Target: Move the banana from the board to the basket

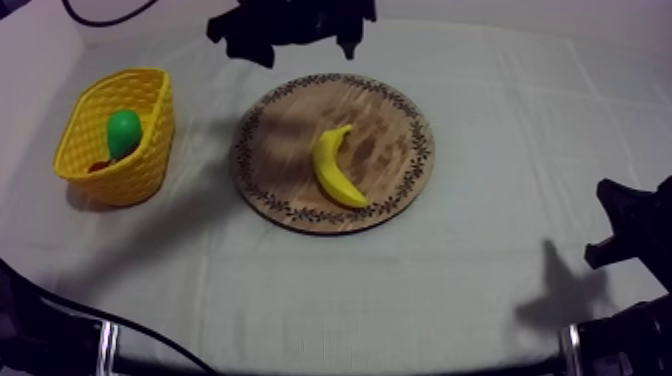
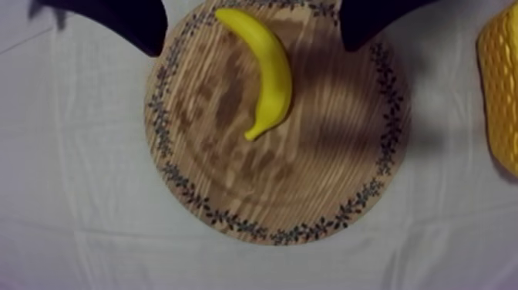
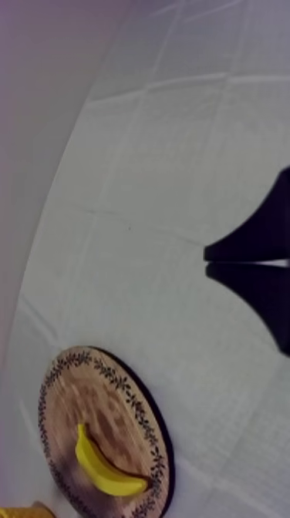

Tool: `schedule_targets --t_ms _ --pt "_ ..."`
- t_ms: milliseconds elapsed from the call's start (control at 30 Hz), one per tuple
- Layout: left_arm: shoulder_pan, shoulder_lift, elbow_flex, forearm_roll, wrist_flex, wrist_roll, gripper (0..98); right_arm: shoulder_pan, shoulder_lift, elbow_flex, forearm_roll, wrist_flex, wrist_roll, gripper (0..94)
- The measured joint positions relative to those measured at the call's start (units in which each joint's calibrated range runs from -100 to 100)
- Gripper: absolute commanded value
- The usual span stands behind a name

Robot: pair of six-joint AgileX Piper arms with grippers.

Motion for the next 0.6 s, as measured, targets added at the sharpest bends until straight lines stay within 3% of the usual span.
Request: schedule_targets --t_ms 600 --pt "0.0 9.3 6.0 4.54 -0.1 0.0 80.6 0.0 0.0 0.0 0.0 0.0 0.0 0.3"
